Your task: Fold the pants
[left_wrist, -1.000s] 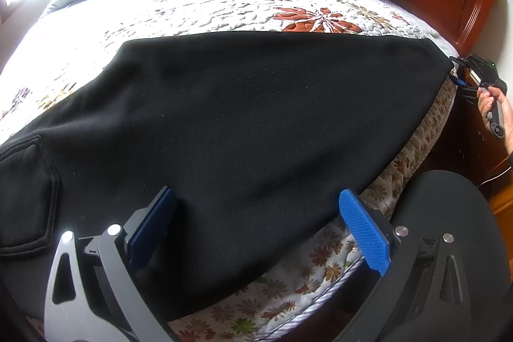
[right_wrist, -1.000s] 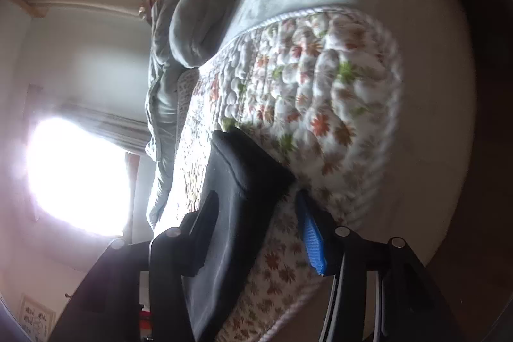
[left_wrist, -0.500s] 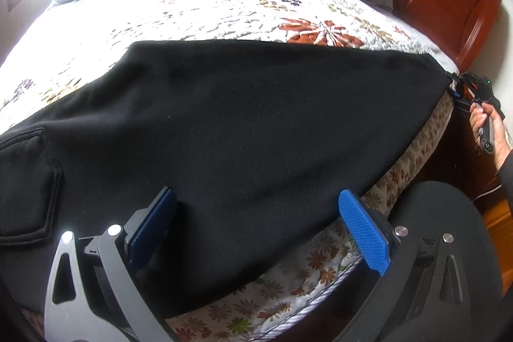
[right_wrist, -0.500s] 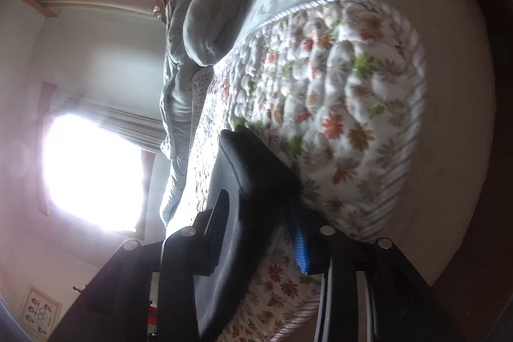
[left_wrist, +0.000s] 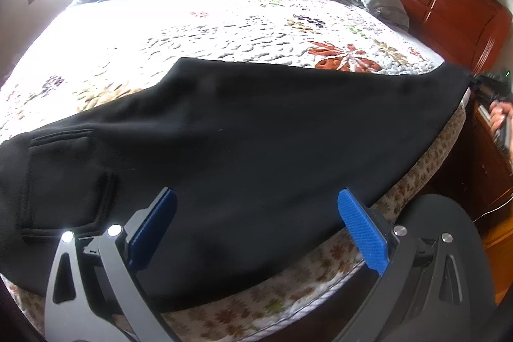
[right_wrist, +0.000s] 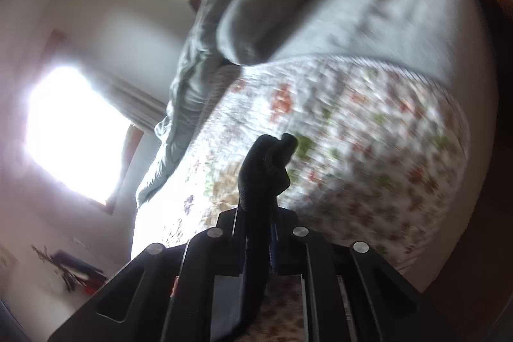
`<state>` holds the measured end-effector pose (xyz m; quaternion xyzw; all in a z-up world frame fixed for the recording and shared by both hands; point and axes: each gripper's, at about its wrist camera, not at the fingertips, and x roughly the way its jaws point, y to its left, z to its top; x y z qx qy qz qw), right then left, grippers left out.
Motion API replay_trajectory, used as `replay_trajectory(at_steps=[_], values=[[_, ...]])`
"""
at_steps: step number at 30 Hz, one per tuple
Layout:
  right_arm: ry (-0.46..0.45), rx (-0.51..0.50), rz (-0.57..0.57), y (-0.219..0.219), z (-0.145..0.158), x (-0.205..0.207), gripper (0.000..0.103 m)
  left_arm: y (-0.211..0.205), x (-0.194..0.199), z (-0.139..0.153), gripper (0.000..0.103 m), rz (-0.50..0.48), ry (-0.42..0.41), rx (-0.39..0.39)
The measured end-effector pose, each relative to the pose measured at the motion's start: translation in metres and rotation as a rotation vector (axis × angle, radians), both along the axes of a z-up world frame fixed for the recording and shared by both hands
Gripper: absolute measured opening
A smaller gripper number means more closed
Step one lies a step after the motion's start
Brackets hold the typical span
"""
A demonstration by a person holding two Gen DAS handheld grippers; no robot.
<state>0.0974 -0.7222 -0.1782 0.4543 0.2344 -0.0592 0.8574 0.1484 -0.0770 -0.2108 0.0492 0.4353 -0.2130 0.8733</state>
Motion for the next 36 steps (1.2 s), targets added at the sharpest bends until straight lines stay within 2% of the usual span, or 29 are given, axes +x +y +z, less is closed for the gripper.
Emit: replay_trajectory(at_steps=[6, 16, 27, 36], values=[[-0.031, -0.195, 0.043, 0.046, 0.072, 0.011, 0.011, 0.018, -0.004, 0.006, 0.1, 0.02, -0.003, 0.019], [-0.054, -0.421, 0.124, 0.124, 0.141, 0.021, 0.011, 0.049, -0.007, 0.017, 0.1, 0.024, -0.018, 0.023], [-0.076, -0.556, 0.2, 0.204, 0.177, 0.031, 0.011, 0.098, 0.002, 0.024, 0.1, 0.044, -0.043, 0.019], [-0.078, -0.644, 0.251, 0.259, 0.191, 0.039, 0.011, 0.127, 0.004, 0.017, 0.1, 0.085, -0.034, -0.038]])
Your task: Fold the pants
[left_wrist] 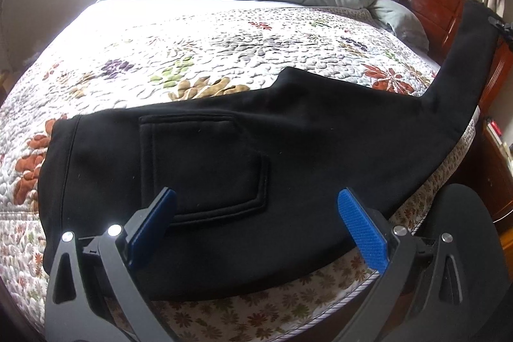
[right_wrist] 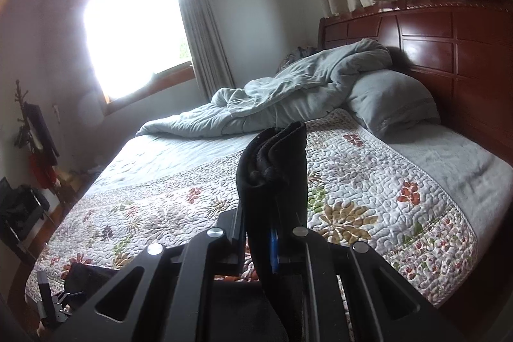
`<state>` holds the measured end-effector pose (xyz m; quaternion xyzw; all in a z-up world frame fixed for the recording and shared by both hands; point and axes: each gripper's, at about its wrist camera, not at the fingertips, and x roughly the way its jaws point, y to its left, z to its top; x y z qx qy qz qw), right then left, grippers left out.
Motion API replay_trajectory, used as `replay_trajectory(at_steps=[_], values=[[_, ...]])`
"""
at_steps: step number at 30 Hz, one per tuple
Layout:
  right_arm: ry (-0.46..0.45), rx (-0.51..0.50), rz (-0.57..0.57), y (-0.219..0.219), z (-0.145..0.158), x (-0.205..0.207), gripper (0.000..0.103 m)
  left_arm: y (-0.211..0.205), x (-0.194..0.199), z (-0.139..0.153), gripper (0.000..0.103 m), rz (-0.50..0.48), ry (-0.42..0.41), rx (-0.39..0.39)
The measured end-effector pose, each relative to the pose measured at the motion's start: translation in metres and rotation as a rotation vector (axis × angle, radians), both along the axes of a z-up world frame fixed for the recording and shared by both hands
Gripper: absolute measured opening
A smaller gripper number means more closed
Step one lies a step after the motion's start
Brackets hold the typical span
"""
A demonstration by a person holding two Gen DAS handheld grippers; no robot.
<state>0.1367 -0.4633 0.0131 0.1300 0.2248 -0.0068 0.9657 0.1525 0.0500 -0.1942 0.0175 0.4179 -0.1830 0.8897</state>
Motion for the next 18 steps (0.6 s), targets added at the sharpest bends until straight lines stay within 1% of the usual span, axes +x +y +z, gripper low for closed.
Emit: replay_trajectory(at_steps=[10, 18], values=[[0.007, -0.112, 0.062, 0.057, 0.003, 0.008, 0.011, 0.013, 0.0, 0.002, 0.1, 0.024, -0.009, -0.042], [0.02, -0.146, 0.105, 0.087, -0.001, 0.016, 0.011, 0.014, -0.005, 0.005, 0.1, 0.028, -0.025, -0.042]])
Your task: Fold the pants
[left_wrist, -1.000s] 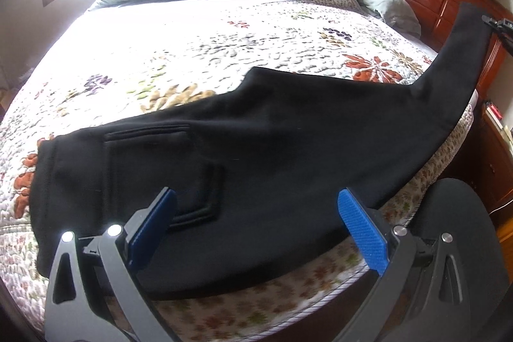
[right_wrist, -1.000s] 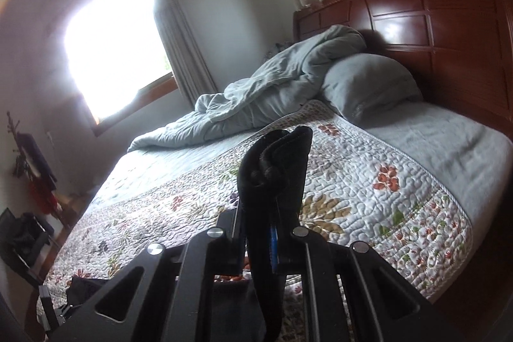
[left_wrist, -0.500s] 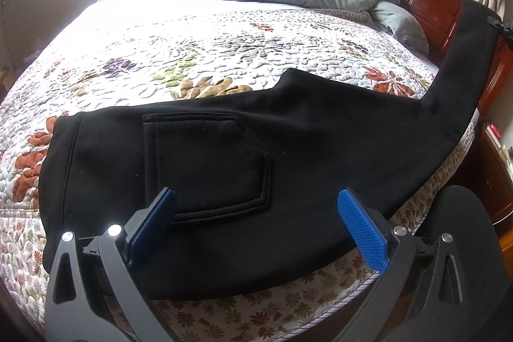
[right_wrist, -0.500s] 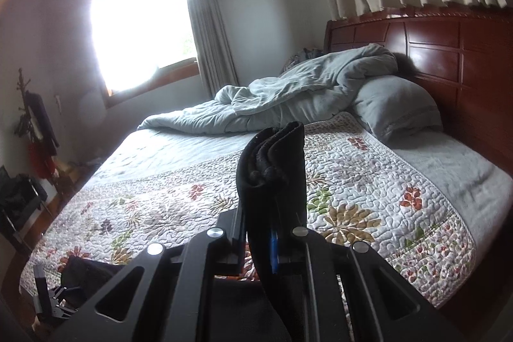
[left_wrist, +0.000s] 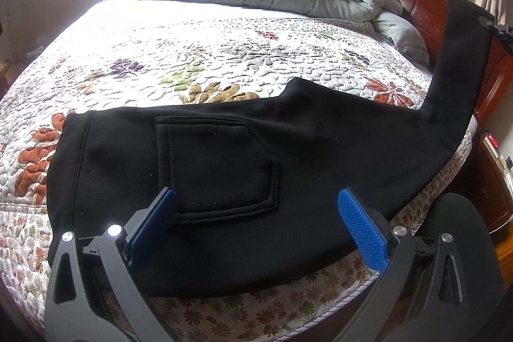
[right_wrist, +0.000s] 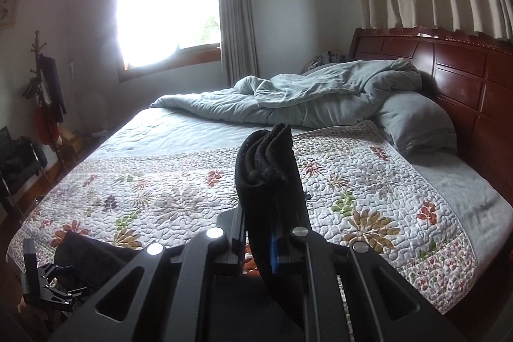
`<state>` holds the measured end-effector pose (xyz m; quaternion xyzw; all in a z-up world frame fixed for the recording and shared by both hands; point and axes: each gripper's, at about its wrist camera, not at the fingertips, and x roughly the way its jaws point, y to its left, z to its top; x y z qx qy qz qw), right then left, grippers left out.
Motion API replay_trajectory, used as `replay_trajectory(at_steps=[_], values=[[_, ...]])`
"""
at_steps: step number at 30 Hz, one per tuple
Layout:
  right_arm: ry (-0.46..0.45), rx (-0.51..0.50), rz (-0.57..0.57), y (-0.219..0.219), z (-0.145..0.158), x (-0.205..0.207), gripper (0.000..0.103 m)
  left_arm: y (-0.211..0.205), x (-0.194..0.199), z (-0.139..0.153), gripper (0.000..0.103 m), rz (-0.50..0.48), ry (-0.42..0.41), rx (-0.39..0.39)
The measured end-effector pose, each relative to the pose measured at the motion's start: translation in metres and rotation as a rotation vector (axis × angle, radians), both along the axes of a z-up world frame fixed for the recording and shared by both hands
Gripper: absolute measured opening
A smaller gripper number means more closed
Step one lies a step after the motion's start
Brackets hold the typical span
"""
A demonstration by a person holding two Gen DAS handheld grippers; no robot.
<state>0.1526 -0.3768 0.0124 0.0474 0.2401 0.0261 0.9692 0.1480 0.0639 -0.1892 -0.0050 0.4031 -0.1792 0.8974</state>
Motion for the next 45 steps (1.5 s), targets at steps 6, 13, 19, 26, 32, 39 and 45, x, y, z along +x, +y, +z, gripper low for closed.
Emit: replay_trajectory(at_steps=[6, 13, 19, 26, 32, 39, 45], values=[[0.007, -0.052, 0.021, 0.021, -0.005, 0.004, 0.011, 0.0, -0.002, 0.002, 0.1, 0.003, -0.01, 0.02], [0.017, -0.113, 0.038, 0.042, -0.013, 0.009, 0.011, 0.004, 0.001, -0.001, 0.1, 0.012, 0.011, 0.012], [0.024, -0.153, 0.051, 0.057, -0.021, 0.015, 0.011, 0.006, 0.002, -0.002, 0.1, 0.009, 0.017, 0.004], [0.03, -0.192, 0.071, 0.072, -0.028, 0.02, 0.011, 0.006, 0.002, -0.002, 0.1, 0.006, 0.016, 0.001], [0.035, -0.23, 0.083, 0.084, -0.034, 0.022, 0.011, 0.005, 0.001, -0.003, 0.1, 0.002, 0.021, 0.008], [0.04, -0.291, 0.11, 0.102, -0.044, 0.022, 0.011, 0.005, 0.0, -0.002, 0.1, -0.003, 0.018, 0.008], [0.047, -0.31, 0.127, 0.113, -0.051, 0.024, 0.011, 0.005, 0.0, -0.003, 0.1, -0.002, 0.016, 0.008]])
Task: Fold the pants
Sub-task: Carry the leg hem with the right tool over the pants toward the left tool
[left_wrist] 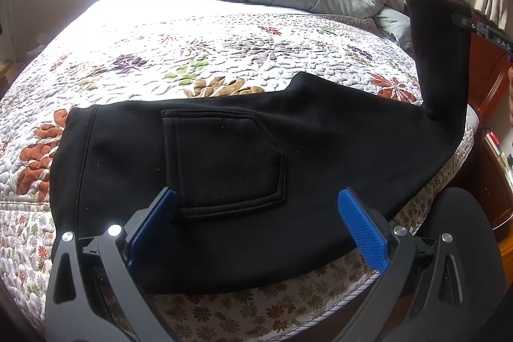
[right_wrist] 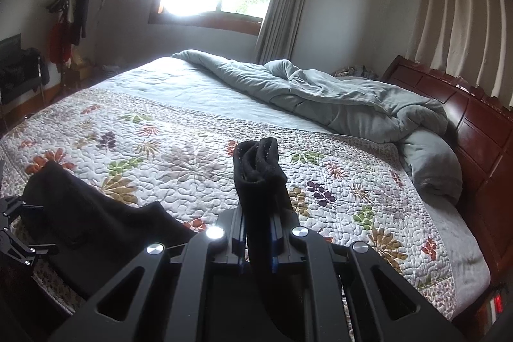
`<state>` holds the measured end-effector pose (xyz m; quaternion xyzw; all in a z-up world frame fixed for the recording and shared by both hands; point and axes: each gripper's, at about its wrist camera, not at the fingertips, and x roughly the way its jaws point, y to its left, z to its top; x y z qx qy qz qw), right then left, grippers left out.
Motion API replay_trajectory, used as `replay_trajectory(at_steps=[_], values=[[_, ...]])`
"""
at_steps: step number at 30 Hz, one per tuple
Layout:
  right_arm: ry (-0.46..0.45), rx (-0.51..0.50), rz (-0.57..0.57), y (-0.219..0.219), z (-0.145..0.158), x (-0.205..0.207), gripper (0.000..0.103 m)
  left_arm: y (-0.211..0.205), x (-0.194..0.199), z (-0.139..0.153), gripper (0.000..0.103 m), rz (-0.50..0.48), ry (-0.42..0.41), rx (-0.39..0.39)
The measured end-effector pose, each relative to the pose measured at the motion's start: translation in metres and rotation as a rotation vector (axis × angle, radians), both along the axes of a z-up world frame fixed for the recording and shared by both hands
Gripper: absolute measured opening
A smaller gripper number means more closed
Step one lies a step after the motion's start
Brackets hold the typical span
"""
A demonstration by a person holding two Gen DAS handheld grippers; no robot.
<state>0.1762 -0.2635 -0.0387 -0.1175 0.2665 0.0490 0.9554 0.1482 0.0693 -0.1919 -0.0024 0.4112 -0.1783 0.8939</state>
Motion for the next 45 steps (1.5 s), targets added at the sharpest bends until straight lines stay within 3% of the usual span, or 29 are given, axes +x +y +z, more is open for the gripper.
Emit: replay_trajectory(at_steps=[35, 45], values=[[0.062, -0.439, 0.198, 0.11, -0.09, -0.016, 0.011, 0.006, 0.003, -0.003, 0.1, -0.006, 0.017, -0.037], [0.085, -0.51, 0.239, 0.126, -0.111, -0.026, 0.011, 0.006, 0.004, -0.004, 0.1, -0.007, 0.021, -0.039]])
